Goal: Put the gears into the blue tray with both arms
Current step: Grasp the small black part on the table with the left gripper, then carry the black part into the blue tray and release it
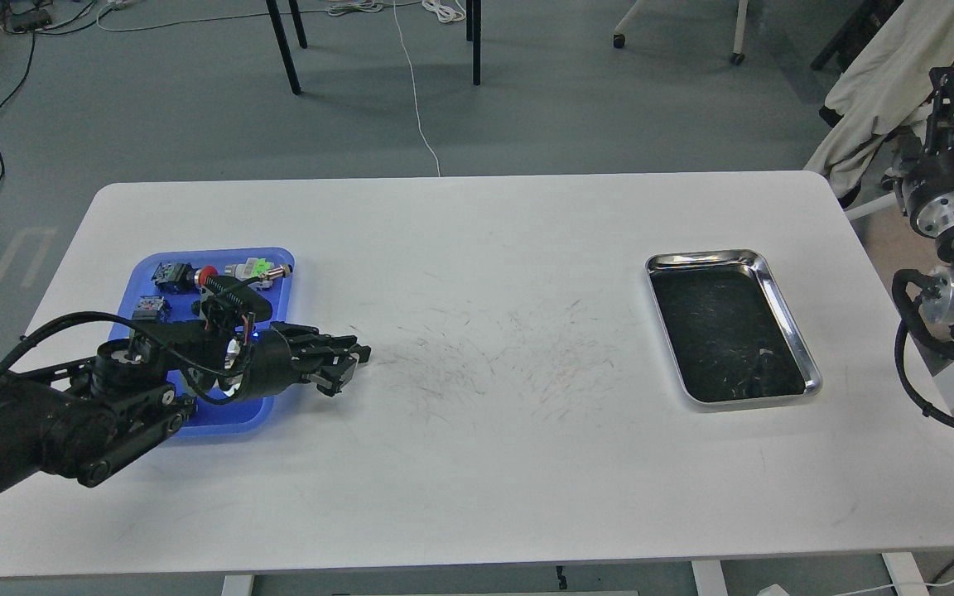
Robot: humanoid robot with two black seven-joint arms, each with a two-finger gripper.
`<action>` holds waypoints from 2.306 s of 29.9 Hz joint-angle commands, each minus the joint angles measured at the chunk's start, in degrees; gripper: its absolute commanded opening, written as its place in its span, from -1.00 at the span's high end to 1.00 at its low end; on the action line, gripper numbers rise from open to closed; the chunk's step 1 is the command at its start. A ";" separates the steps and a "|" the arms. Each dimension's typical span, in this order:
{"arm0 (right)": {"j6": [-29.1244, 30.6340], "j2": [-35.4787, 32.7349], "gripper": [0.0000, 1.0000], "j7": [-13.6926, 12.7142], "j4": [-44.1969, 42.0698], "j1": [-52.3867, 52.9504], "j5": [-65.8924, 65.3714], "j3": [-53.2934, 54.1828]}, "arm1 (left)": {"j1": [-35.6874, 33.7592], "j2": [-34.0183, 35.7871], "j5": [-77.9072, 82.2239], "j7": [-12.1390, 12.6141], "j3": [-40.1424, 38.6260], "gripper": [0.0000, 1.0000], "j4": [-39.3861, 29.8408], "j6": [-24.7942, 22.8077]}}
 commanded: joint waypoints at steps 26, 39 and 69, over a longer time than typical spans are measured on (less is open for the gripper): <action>0.00 0.26 -0.89 0.00 -0.09 -0.98 -0.55 0.00 | -5.50 14.02 -0.42 0.00 -3.87 0.84 -0.16 2.03; 0.00 0.00 -0.89 0.00 -0.09 -0.80 -1.78 0.00 | 0.91 16.32 -1.39 0.00 -2.90 0.82 -0.86 4.49; 0.00 0.09 -0.89 0.00 -0.09 -0.89 -2.48 0.00 | 5.05 16.93 -3.76 0.00 -2.72 0.21 0.10 5.64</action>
